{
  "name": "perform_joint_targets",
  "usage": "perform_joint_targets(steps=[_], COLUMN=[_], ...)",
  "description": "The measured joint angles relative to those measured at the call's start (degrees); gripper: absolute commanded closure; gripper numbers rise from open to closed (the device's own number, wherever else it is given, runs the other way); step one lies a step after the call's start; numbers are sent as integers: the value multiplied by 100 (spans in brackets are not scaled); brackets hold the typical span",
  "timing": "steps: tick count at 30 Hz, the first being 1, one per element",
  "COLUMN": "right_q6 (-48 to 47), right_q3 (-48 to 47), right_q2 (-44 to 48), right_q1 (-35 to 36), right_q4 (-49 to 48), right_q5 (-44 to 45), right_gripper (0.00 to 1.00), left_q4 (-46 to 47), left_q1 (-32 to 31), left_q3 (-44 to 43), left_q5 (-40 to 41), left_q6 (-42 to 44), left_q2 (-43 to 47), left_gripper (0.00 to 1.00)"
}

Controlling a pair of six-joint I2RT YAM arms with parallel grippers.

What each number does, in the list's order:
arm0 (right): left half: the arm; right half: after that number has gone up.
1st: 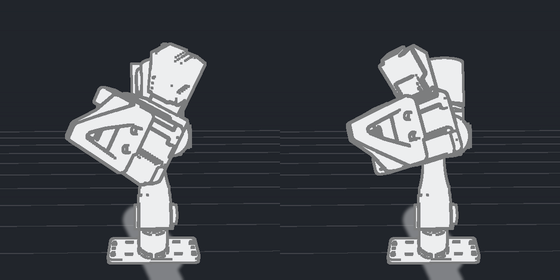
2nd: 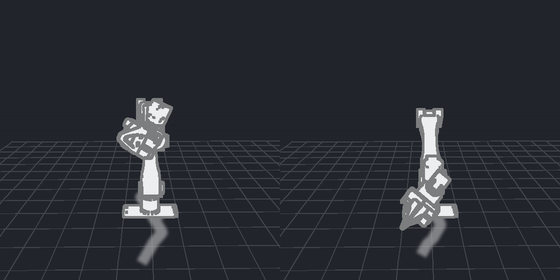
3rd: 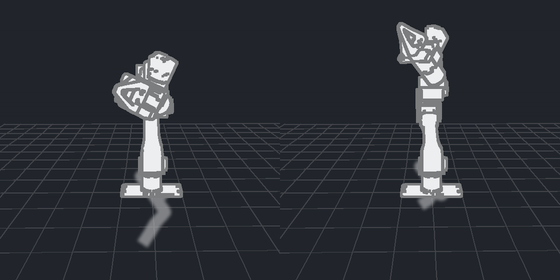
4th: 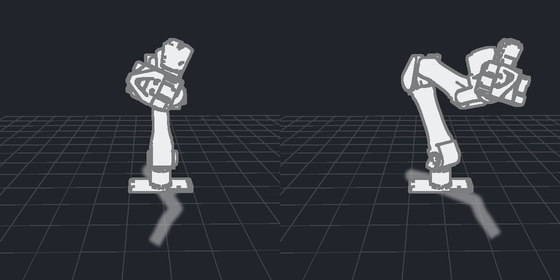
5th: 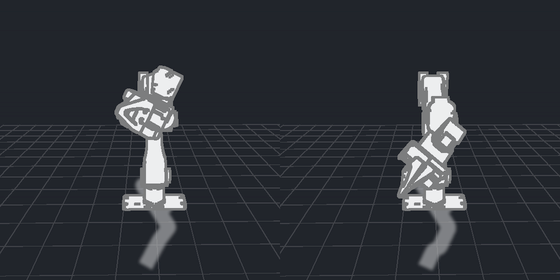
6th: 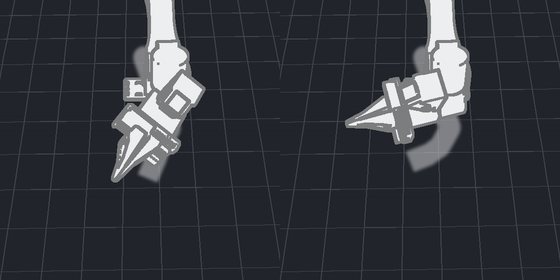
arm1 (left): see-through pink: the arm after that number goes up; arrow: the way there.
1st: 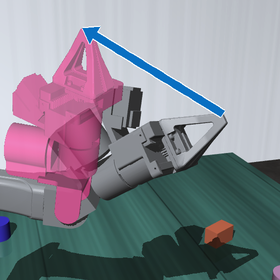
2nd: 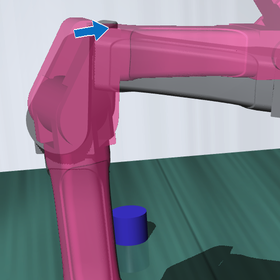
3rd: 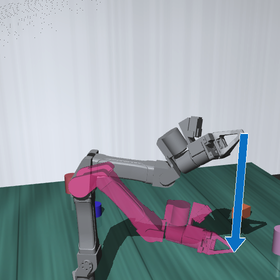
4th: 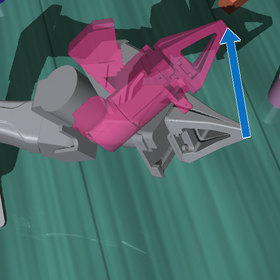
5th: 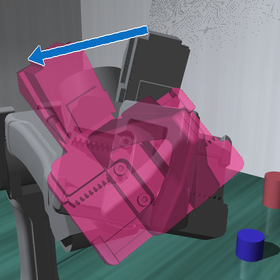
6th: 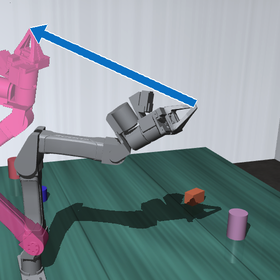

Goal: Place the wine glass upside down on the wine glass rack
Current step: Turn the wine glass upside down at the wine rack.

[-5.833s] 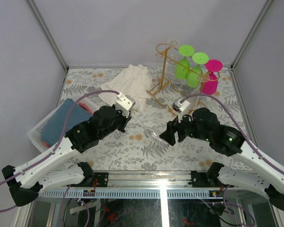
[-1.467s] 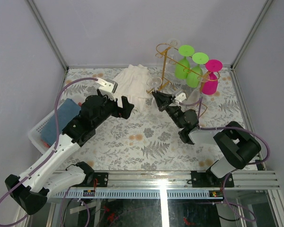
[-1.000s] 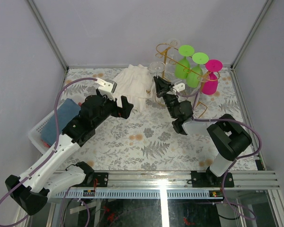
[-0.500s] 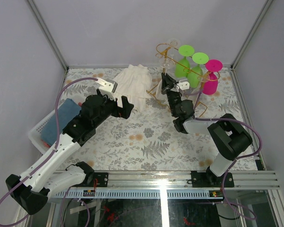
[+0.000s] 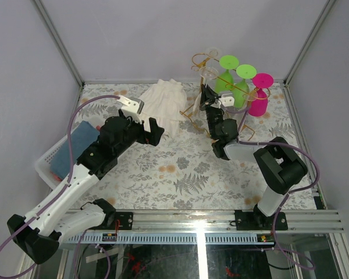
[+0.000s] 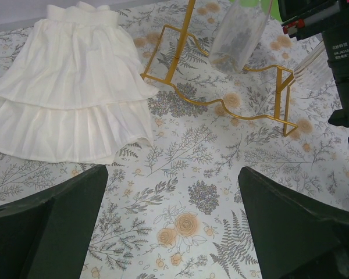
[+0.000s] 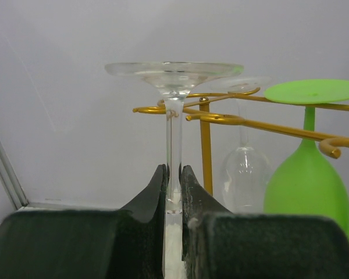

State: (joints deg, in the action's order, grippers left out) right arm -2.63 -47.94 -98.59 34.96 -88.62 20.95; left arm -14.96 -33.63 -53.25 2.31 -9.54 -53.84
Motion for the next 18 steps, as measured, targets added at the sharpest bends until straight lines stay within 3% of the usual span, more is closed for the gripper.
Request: perform_joint_targets(steps=[18], right_q6=[4], right_q3=[-22], right_q2=[-138], right_q1=[-50], right_q4=[0], right_q5=[446], right_gripper=[100], left_q4=[0], left_q1=[33], left_q3=[0], left_q5=[-13], left_q6=[2], left_q2=[2], left_gripper=[5])
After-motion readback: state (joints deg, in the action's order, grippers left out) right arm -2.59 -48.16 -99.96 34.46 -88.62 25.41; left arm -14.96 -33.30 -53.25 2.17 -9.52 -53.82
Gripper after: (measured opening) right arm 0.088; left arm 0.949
